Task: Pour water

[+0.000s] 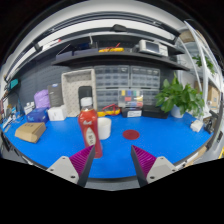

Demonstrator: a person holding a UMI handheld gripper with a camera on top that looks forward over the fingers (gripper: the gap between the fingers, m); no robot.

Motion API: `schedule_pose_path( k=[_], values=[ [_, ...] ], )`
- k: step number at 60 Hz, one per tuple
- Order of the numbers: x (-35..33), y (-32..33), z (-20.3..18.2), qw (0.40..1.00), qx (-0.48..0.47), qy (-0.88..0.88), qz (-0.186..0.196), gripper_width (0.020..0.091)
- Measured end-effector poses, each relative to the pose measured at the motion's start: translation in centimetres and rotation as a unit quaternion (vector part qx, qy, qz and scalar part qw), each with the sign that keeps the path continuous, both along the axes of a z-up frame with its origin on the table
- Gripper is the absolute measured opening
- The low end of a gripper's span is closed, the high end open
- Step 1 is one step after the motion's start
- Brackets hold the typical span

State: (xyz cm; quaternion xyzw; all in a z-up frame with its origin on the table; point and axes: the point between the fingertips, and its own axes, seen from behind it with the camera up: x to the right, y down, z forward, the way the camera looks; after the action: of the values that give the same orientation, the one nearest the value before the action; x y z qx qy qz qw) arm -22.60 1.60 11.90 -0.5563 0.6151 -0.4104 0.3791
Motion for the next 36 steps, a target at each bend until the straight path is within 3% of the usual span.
schedule_pose_path(
  k=[12, 13, 32, 33, 34, 35, 36],
  values=[
    [3.1, 5.2, -1.4, 0.998, 0.004, -0.003, 0.058, 0.0735],
    [3.4, 3.1, -1.9, 0.996, 0.008, -0.012, 0.085, 0.0736],
    [11.5, 5.6, -2.8, 0.993, 0.007, -0.032, 0.114, 0.0727],
    [12.1, 7.6, -2.6, 0.996, 0.002, -0.026, 0.089, 0.0726],
    [12.4, 7.6, -2.6, 0.996, 0.002, -0.026, 0.088, 0.072],
    [12.3, 5.6, -3.1, 0.993, 0.007, -0.033, 0.112, 0.071],
    [12.6, 5.7, -3.2, 0.993, 0.007, -0.035, 0.112, 0.0693]
  ],
)
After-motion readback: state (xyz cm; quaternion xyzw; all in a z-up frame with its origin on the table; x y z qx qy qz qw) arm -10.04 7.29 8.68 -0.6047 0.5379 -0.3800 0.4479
